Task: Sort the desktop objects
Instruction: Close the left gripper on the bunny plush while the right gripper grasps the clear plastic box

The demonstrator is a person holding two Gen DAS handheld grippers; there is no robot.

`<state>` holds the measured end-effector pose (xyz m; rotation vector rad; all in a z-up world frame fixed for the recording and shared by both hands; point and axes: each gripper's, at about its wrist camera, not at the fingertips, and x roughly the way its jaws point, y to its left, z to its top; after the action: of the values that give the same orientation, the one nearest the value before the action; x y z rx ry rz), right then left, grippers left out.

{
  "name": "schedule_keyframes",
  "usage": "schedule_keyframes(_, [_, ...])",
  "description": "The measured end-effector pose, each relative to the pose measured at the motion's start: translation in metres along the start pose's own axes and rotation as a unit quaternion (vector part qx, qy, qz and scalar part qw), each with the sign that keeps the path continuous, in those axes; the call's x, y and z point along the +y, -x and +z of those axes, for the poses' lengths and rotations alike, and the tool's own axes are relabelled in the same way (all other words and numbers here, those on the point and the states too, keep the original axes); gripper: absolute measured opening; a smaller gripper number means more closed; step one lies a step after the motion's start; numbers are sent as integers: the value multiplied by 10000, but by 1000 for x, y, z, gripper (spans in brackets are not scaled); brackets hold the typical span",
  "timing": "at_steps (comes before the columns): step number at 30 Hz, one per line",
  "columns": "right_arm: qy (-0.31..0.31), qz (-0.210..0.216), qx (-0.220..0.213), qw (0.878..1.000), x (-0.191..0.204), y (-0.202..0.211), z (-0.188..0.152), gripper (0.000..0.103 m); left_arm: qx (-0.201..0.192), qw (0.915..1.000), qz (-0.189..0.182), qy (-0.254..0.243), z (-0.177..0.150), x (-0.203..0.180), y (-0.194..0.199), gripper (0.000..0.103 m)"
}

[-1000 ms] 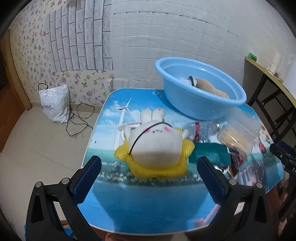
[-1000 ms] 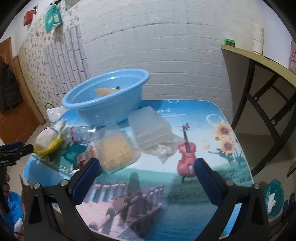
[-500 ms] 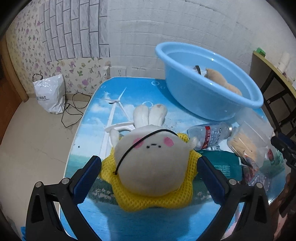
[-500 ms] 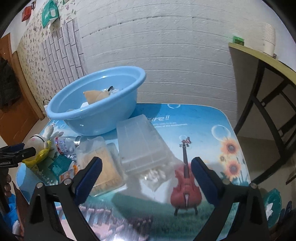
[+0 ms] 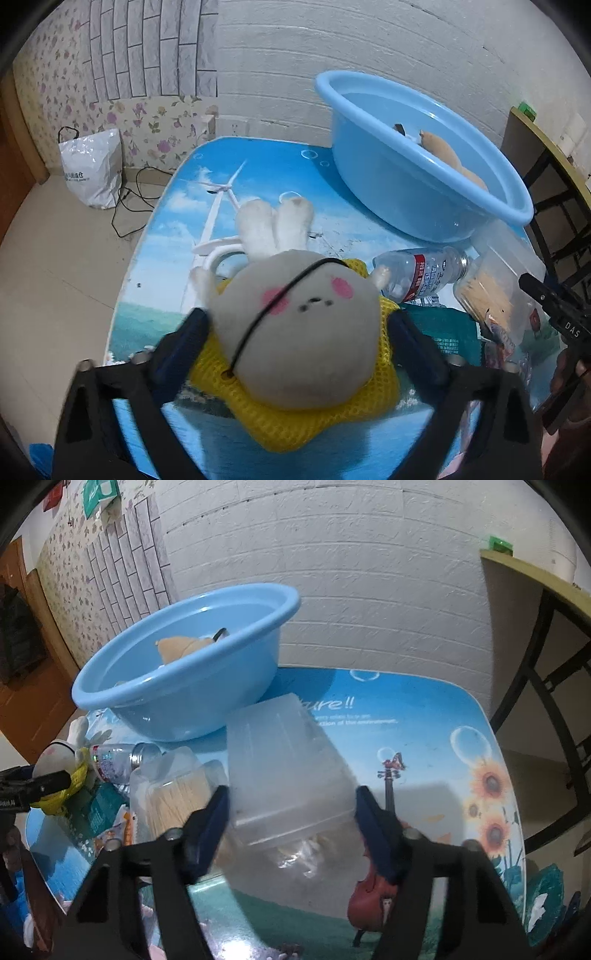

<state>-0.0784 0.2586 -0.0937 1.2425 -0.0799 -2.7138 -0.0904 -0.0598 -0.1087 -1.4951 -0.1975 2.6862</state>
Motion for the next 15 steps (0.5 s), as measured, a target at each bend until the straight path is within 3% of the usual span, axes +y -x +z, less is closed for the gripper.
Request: schedule_keyframes(15, [-120, -129, -444, 9989, -8, 49, -8, 65, -283, 9996, -25, 18, -16, 8, 38, 80])
